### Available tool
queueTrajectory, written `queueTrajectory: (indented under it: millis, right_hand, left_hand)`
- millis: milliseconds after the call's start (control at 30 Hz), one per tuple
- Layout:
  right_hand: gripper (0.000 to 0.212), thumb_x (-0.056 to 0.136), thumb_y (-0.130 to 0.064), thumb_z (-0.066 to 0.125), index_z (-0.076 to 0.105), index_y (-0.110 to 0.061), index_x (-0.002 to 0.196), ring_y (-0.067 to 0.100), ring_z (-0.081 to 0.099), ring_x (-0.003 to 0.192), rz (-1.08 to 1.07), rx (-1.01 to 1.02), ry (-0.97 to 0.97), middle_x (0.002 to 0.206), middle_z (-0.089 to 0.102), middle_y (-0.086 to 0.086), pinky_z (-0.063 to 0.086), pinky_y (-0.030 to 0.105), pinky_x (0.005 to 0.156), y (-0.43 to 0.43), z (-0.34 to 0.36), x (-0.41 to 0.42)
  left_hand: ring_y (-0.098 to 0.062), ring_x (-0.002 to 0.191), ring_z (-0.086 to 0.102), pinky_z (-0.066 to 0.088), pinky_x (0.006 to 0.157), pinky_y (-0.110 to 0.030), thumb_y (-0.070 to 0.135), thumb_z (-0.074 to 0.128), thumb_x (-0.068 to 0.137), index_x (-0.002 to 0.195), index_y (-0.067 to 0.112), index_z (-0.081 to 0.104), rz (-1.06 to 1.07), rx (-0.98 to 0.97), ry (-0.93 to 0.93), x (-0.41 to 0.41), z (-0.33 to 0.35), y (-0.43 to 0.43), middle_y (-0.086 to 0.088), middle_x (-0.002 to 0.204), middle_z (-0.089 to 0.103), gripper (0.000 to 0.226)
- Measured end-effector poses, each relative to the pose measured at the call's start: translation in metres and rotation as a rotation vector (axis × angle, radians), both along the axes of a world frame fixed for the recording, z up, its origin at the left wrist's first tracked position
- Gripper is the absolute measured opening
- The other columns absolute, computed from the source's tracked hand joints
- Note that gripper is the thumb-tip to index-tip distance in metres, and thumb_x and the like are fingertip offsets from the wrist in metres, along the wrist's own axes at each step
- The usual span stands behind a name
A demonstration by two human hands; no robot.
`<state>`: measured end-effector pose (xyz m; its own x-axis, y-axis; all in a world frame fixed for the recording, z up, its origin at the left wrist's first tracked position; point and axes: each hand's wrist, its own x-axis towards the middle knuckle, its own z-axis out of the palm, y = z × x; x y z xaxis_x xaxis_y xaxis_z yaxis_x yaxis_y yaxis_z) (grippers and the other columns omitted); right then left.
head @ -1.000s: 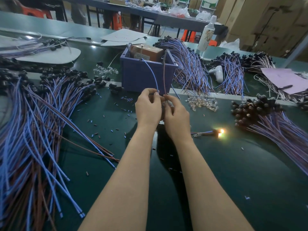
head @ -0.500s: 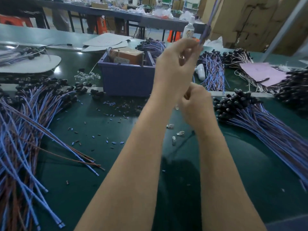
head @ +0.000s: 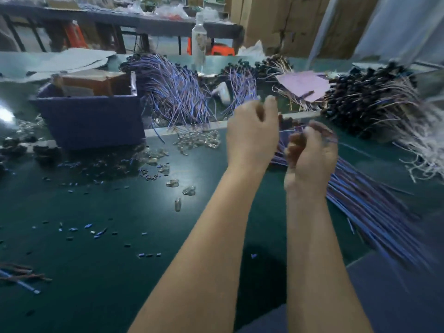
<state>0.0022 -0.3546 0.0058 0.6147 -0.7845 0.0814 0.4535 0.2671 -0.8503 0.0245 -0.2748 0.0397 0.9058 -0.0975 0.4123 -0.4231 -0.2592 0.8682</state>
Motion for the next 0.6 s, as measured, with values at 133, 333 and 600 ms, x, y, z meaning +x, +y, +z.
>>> queueTrajectory:
  millis: [133, 333, 600]
  right_hand:
    - [0.023, 0.097, -0.008, 0.044, 0.055, -0.02, 0.082, 0.003, 0.048, 0.039, -0.038, 0.334, 0.002, 0.046, 0.055, -0.006, 0.04, 0.014, 0.042, -0.022, -0.02, -0.001]
    - [0.021, 0.098, -0.02, 0.049, 0.055, -0.008, 0.081, 0.009, 0.061, 0.048, -0.043, 0.574, 0.032, 0.068, 0.061, 0.006, 0.052, 0.017, 0.051, -0.044, -0.042, -0.001]
    - [0.029, 0.098, -0.016, 0.039, 0.054, -0.006, 0.076, 0.011, 0.062, 0.044, 0.031, 0.375, 0.256, 0.052, 0.064, 0.004, 0.049, 0.018, 0.043, -0.05, -0.046, 0.006]
  left_hand:
    - [-0.014, 0.036, 0.047, 0.034, 0.039, -0.016, 0.047, 0.037, 0.099, 0.069, 0.004, 0.061, -0.308, 0.157, 0.689, 0.008, -0.047, -0.023, -0.005, 0.05, 0.06, 0.058]
    - [-0.003, 0.026, 0.037, 0.028, 0.031, -0.008, 0.032, 0.039, 0.102, 0.079, 0.009, 0.046, -0.324, -0.608, 1.081, 0.02, -0.078, -0.063, -0.004, 0.051, 0.056, 0.033]
    - [-0.003, 0.027, 0.048, 0.038, 0.033, -0.011, 0.002, 0.041, 0.095, 0.071, 0.005, 0.053, -0.215, -0.529, 0.983, 0.038, -0.072, -0.078, 0.002, 0.037, 0.056, 0.027]
